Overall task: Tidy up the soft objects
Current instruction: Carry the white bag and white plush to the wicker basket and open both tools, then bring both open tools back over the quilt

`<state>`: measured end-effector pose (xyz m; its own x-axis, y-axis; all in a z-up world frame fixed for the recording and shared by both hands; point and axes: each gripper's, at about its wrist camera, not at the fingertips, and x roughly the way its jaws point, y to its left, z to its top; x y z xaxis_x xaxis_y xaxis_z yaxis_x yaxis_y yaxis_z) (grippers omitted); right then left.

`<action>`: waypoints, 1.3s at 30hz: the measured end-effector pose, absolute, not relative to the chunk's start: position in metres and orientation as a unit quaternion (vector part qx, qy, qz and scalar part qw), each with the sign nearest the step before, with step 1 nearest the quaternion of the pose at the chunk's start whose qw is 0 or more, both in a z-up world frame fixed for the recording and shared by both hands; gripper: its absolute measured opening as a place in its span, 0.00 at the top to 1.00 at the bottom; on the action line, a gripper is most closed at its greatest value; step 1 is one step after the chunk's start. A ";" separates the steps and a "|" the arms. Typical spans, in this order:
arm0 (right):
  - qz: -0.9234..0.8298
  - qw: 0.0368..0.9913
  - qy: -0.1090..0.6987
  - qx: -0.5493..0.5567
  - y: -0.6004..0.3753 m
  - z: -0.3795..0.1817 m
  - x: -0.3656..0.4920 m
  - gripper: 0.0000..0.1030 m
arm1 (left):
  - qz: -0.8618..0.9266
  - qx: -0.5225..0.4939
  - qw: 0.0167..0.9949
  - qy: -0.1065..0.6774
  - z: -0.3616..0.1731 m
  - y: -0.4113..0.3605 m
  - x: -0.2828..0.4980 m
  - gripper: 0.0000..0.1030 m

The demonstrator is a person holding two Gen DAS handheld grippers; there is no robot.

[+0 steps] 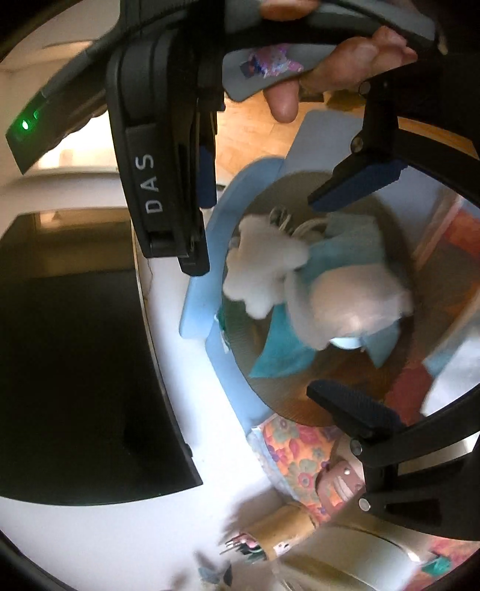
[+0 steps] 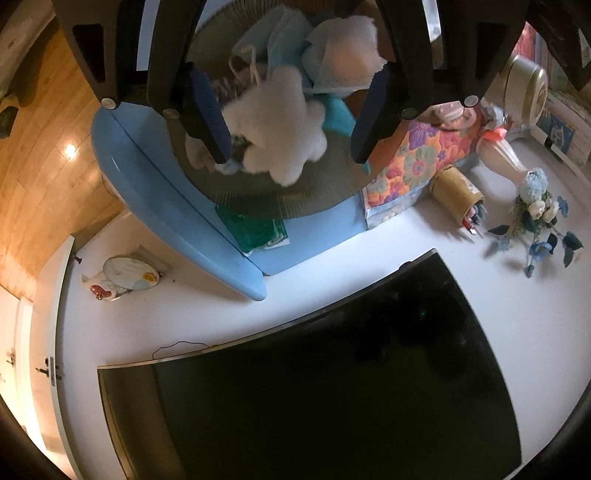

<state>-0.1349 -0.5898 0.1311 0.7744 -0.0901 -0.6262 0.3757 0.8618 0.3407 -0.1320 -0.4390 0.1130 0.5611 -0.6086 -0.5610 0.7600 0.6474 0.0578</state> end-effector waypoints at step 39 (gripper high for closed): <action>0.169 0.863 0.476 0.024 -0.149 0.028 -0.057 0.14 | 0.014 0.045 0.953 0.298 0.056 0.037 -0.076 0.11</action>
